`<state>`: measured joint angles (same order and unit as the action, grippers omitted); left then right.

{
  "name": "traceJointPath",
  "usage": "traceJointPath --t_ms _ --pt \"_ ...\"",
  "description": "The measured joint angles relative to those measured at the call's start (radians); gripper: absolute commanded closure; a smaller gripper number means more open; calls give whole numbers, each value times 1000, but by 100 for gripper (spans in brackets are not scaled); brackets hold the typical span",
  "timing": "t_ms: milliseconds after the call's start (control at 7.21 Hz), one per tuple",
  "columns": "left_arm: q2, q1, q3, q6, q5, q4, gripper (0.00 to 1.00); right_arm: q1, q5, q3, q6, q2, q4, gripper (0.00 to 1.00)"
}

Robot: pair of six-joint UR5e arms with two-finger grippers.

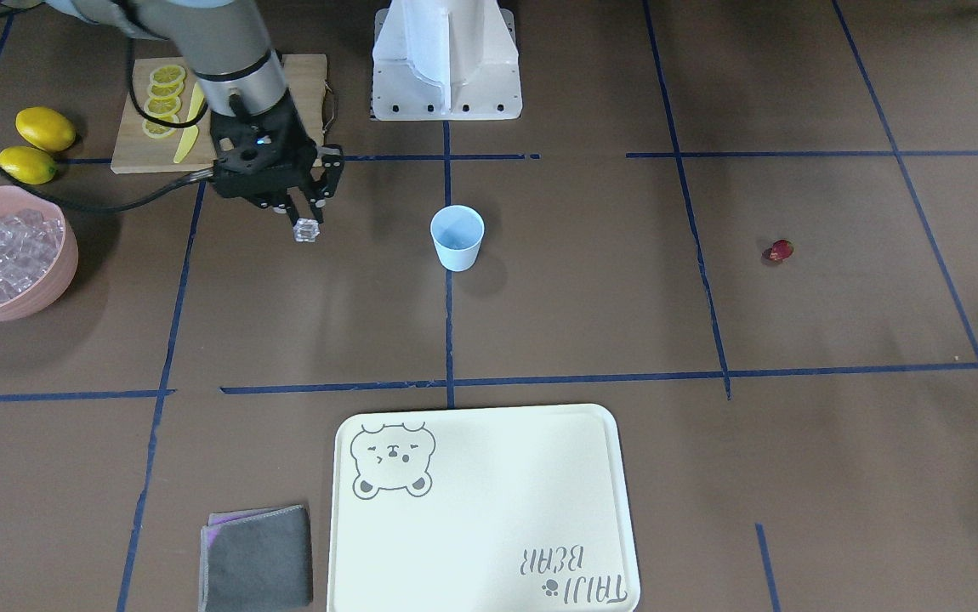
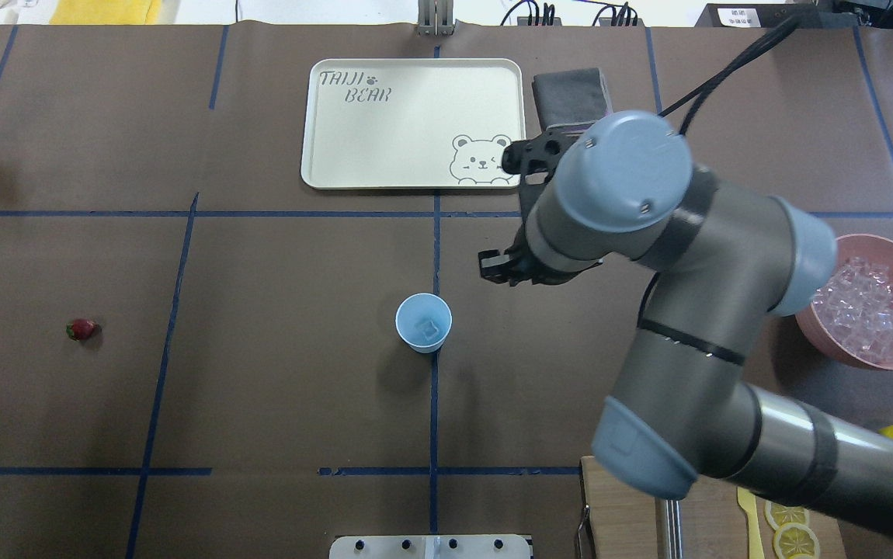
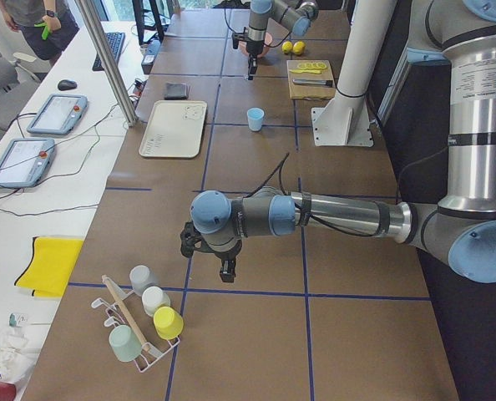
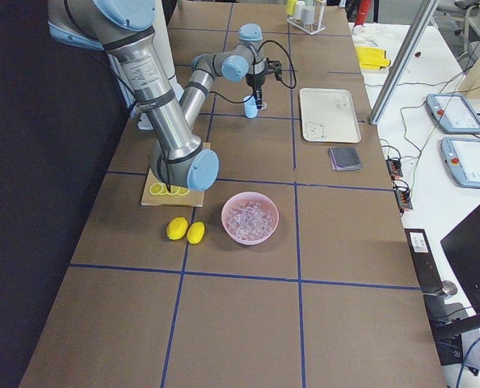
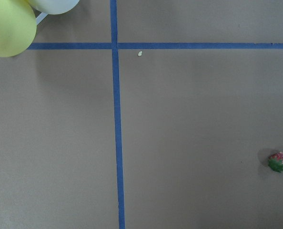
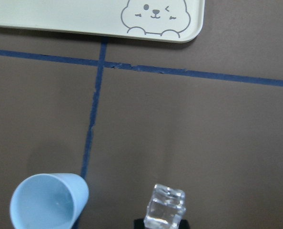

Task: Put ice and strawberries in cup
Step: 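Carry the ice cube with the right gripper to the blue cup and drop it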

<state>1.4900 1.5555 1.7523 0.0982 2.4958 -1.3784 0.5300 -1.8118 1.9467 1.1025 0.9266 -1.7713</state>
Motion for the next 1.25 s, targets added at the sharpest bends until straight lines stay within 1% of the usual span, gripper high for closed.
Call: traceJointPath --t_ms 278,416,555,694,833,1249 --pt "0 -1 -2 0 0 -1 0 -101 95 -106 90 -109 -7 95" --pt "0 -1 -2 0 1 -1 0 -131 124 -154 112 -144 -7 91" --pt "-1 -1 -2 0 0 -1 0 -150 142 -183 122 -160 -6 70" --pt "-1 -2 -3 0 0 -1 0 -164 150 -195 126 -165 -5 13" --pt "-1 -2 -3 0 0 -1 0 -172 154 -200 127 -168 -5 1" --pt "-1 -2 -2 0 1 -1 0 -181 158 -202 126 -169 -5 1"
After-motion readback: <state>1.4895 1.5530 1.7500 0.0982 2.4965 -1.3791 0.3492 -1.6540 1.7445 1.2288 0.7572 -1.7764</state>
